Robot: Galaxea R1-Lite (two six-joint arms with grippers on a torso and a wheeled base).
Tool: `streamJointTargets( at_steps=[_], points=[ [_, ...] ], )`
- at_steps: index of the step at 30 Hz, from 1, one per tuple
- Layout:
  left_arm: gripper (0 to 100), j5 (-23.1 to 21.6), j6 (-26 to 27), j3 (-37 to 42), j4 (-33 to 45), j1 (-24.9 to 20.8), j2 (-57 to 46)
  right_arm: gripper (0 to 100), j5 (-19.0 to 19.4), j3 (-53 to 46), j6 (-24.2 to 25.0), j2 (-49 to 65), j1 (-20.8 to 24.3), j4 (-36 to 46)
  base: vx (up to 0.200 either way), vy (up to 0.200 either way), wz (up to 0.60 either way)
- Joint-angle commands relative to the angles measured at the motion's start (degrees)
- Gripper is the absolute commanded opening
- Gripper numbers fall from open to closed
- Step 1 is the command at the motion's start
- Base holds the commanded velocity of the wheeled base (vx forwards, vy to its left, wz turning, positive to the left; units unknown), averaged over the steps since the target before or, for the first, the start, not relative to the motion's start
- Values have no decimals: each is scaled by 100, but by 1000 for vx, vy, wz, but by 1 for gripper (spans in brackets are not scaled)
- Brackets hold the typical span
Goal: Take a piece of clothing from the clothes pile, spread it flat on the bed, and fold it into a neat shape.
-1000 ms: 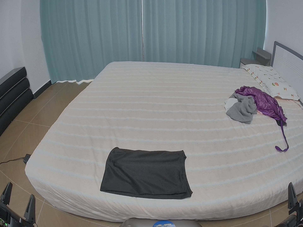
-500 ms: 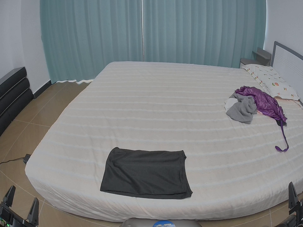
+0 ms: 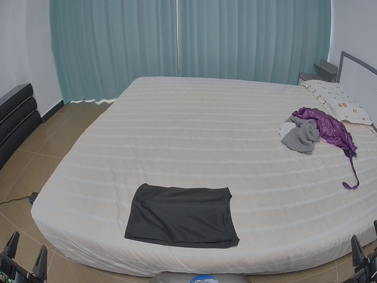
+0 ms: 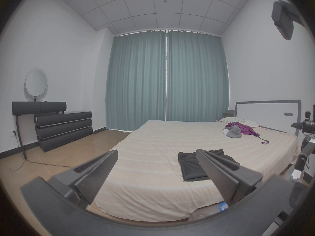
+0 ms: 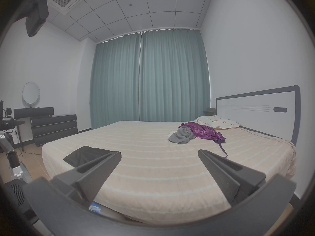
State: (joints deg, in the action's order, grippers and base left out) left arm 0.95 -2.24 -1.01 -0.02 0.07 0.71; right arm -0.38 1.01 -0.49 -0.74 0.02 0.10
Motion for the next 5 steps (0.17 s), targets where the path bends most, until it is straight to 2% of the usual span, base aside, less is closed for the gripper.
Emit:
streamJointTargets(
  at_steps=[1,5],
  points=[
    [100,-42,92,101,-15,1,-71,100,3,-101,-4,66,-2,-10,0,0,0],
    [100,-34,101,101,2,1,-71,100,29,-101,40,66,15,-19,0,0,0]
  ],
)
